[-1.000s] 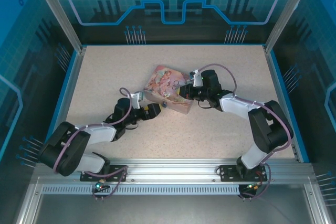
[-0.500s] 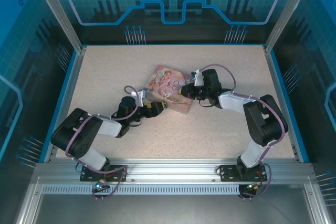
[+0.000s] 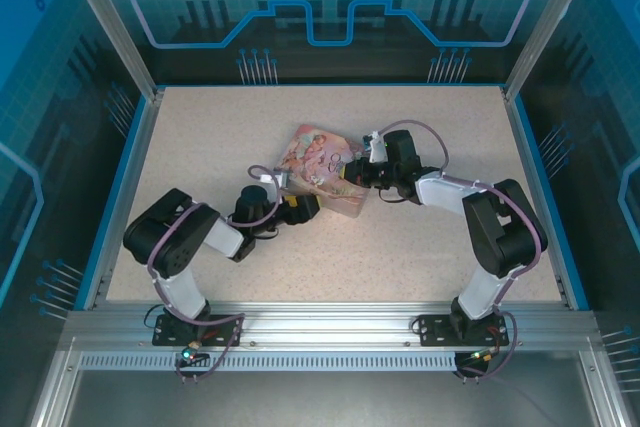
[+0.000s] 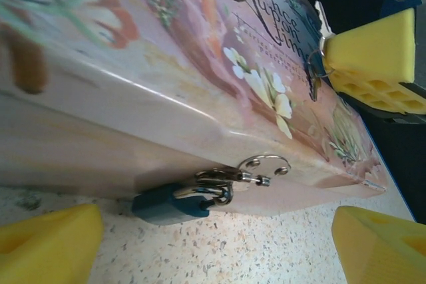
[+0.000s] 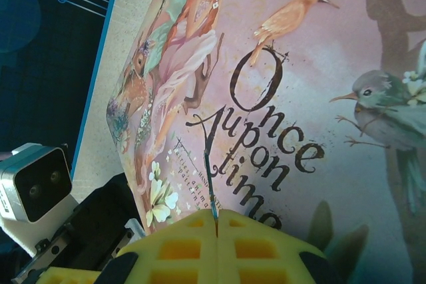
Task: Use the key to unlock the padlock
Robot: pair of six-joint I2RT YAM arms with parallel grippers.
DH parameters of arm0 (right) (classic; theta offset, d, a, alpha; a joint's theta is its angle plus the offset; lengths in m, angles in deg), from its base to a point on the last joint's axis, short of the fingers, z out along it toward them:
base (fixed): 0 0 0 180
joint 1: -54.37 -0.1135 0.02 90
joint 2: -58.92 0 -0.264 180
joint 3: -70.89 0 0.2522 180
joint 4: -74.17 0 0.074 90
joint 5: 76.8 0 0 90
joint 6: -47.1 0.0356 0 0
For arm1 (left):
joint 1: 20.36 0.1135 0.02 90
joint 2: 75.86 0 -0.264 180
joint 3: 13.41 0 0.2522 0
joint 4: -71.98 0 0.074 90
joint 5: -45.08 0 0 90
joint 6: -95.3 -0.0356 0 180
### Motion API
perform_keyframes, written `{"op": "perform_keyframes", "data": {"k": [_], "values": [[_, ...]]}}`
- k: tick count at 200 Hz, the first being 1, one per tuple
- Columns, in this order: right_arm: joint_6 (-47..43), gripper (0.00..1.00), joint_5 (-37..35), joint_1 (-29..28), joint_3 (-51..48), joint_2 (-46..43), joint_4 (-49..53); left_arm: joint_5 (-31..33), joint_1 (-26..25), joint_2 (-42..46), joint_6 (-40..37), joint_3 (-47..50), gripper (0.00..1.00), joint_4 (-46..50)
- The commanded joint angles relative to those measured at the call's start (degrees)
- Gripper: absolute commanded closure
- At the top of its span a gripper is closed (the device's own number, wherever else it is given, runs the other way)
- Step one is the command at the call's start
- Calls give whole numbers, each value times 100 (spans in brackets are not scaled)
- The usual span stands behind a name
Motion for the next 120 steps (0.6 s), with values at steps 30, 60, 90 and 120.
{"op": "perform_keyframes", "data": {"k": [30,60,90,120], "values": [[-154,100,-124,66,1,25,283,330,-204,-480,-237,-193,11,-690],[-145,100,-121,36,-57,23,210,436,-225,-595,-365,-265,14,-727],[-127,100,-123,33,-59,34,166,717,-285,-556,-736,-312,22,-486],[-136,100,-112,27,-44,34,152,1034,-412,-481,-1238,-365,25,-51]]}}
